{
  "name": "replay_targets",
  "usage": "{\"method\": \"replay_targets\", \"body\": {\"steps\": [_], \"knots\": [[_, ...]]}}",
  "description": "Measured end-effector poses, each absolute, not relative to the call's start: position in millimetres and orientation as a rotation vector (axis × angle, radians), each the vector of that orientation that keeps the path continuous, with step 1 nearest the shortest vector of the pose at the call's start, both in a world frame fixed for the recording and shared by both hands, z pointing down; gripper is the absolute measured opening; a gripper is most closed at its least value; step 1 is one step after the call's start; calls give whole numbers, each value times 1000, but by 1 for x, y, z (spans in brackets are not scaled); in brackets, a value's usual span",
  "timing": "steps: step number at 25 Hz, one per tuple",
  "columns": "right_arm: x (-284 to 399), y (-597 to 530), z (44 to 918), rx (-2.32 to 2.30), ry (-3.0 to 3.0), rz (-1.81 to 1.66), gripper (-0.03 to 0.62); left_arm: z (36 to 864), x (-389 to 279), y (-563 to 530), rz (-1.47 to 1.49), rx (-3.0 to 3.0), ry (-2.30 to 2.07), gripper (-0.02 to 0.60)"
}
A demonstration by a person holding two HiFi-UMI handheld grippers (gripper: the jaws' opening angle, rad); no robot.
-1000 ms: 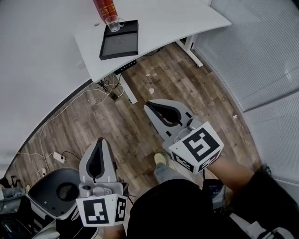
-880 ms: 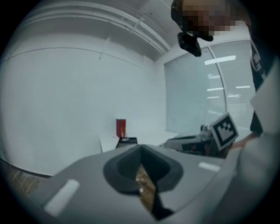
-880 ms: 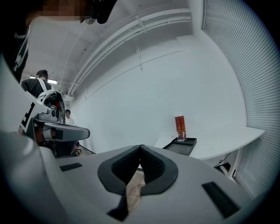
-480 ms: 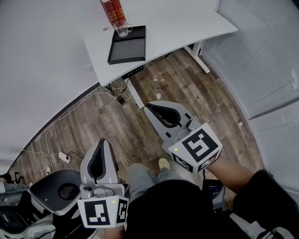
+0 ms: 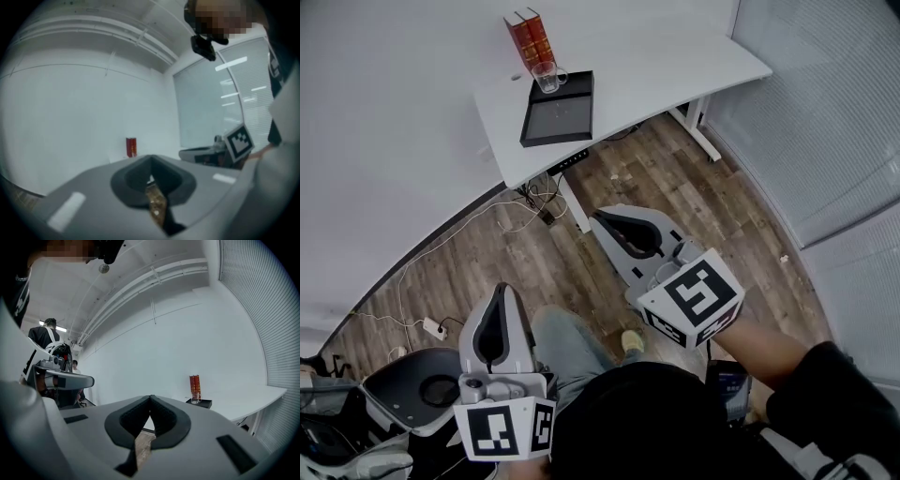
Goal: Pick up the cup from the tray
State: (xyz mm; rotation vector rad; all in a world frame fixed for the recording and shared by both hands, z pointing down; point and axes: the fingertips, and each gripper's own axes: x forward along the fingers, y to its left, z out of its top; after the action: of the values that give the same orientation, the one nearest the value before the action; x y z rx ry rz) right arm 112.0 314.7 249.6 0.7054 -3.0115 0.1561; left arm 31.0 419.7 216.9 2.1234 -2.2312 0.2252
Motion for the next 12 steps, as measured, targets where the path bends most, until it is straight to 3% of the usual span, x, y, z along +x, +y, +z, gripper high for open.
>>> {"method": "replay_targets", "body": {"steps": [12], "knots": [[113,316,244,732,-3000,131,14,210,30,416,178,2163,-2220,-2]]}}
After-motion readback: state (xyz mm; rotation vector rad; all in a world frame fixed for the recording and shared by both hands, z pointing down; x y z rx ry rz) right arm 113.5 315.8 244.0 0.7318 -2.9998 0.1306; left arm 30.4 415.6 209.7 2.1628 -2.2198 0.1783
